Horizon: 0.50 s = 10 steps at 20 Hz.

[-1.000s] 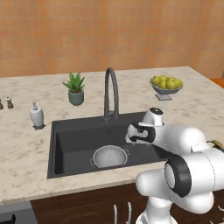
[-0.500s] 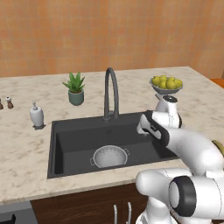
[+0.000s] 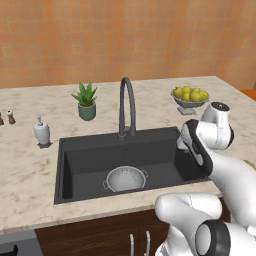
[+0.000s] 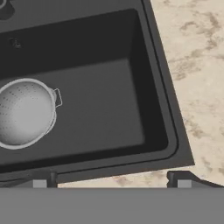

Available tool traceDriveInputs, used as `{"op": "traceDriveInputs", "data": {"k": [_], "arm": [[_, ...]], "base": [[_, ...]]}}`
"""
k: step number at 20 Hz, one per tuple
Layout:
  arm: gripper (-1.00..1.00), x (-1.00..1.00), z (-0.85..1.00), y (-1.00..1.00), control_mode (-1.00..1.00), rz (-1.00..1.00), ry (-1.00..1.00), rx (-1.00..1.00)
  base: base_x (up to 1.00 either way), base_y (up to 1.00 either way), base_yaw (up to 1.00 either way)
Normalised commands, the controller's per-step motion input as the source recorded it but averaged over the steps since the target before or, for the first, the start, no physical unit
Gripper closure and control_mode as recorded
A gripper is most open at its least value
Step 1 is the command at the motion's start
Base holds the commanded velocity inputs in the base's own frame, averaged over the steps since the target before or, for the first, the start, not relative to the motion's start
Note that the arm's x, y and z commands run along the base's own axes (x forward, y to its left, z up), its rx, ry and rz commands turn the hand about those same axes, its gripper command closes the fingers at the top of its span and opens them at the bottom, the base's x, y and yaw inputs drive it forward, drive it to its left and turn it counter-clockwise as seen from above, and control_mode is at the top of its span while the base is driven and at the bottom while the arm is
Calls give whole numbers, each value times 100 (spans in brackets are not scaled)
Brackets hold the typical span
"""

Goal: Put the colander in the sink, put the banana in the colander, and turn on the sink faucet and pour water over the colander.

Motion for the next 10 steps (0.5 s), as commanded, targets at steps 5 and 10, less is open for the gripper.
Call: {"op": "traceDriveInputs", "data": {"k": [5, 10], "arm": [[-100, -56, 0, -92, -100, -2, -1, 0], [-100, -32, 1, -97, -100, -3, 0, 0]], "base": [[0, 0, 0], [0, 0, 0]]}}
